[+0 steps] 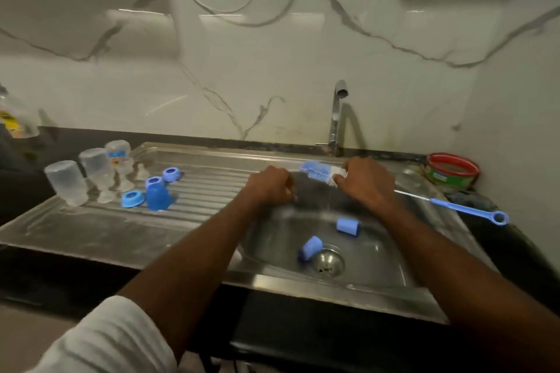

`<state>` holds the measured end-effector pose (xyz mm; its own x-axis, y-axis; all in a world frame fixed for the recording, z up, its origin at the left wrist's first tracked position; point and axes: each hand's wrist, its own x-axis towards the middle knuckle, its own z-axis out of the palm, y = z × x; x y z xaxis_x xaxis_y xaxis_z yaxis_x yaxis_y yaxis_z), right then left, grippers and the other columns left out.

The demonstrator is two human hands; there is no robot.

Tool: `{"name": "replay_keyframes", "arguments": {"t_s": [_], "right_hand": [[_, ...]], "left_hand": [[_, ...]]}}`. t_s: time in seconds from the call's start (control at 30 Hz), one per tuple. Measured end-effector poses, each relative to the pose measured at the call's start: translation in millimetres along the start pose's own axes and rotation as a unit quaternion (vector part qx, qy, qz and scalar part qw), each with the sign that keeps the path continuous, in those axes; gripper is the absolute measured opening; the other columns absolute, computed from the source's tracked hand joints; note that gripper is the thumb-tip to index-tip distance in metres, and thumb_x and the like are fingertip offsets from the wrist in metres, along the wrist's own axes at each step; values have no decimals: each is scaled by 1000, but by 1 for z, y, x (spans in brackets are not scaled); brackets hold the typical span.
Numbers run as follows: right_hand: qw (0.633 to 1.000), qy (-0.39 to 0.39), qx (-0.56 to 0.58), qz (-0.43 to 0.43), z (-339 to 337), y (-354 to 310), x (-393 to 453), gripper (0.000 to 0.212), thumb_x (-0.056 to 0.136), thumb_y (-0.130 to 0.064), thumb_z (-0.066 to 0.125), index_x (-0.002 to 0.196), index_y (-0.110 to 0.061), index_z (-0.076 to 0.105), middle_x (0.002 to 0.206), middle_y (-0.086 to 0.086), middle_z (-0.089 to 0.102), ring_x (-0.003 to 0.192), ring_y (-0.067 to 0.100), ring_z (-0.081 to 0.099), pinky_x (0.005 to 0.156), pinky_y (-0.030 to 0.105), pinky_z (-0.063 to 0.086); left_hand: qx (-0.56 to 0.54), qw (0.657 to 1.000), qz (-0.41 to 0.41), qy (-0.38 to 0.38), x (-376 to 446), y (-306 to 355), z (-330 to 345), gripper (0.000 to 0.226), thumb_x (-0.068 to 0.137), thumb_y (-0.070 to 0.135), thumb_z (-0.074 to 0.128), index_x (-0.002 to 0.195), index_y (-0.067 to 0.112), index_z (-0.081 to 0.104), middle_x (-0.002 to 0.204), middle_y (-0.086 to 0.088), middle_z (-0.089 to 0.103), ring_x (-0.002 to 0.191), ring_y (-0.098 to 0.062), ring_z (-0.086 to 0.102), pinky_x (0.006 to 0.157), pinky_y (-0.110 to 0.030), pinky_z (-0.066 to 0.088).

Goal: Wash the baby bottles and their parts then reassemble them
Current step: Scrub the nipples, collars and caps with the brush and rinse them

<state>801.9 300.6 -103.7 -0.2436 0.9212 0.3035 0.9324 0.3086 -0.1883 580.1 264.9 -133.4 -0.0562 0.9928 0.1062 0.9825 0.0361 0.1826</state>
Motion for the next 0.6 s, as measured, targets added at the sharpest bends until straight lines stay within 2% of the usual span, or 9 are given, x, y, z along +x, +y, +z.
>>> {"name": "replay_keyframes", "arguments": {"t_s": [0.13, 0.2, 0.27, 0.33, 0.37, 0.47, 0.6], "right_hand": [[999, -21, -24, 31, 23, 36, -2, 33, 91, -47, 59, 112, -22, 68, 114, 7, 69, 103, 28, 65, 74, 33, 41], [998, -36, -47, 34, 39, 53, -4, 35, 94, -49, 57, 114, -22, 66, 114, 7, 69, 102, 26, 65, 73, 32, 40], [997, -57, -53, 30, 49, 66, -1, 34, 94, -48, 58, 114, -21, 65, 115, 6, 68, 102, 26, 65, 72, 31, 40], [997, -60, -47, 34, 51, 75, 3, 35, 93, -48, 58, 114, -21, 66, 117, 6, 68, 104, 27, 65, 75, 33, 43], [997, -58, -44, 37, 51, 77, 4, 36, 93, -49, 58, 115, -22, 65, 118, 6, 67, 107, 28, 64, 77, 34, 44], [997, -56, -34, 41, 50, 77, 5, 34, 92, -48, 60, 114, -23, 64, 119, 6, 67, 108, 28, 64, 75, 33, 42], [996, -61, -21, 60, 46, 79, 3, 31, 92, -45, 60, 113, -23, 65, 118, 5, 67, 108, 28, 64, 74, 32, 39]], "left_hand": [[77, 984, 38, -154, 29, 36, 57, 52, 79, 51, 77, 125, 28, 66, 132, -3, 64, 120, -25, 61, 102, -41, 50], [90, 977, 36, -187, 41, 47, 85, 63, 79, 56, 77, 131, 26, 61, 137, -4, 58, 123, -26, 57, 103, -44, 48], [132, 971, 34, -198, 43, 57, 103, 68, 77, 63, 75, 127, 20, 62, 130, -6, 60, 117, -27, 58, 94, -41, 49], [194, 960, 31, -199, 42, 64, 115, 60, 76, 65, 74, 113, 19, 68, 116, -6, 65, 107, -25, 62, 80, -36, 46], [223, 954, 29, -199, 40, 68, 118, 57, 76, 65, 73, 110, 19, 70, 113, -5, 65, 104, -24, 62, 78, -34, 45], [257, 951, 31, -171, 39, 71, 129, 56, 80, 61, 72, 115, 17, 66, 115, -6, 62, 107, -24, 62, 82, -34, 43], [171, 973, 18, -155, 39, 62, 130, 58, 80, 47, 77, 127, 17, 60, 127, -9, 57, 119, -28, 60, 90, -36, 45]]}}
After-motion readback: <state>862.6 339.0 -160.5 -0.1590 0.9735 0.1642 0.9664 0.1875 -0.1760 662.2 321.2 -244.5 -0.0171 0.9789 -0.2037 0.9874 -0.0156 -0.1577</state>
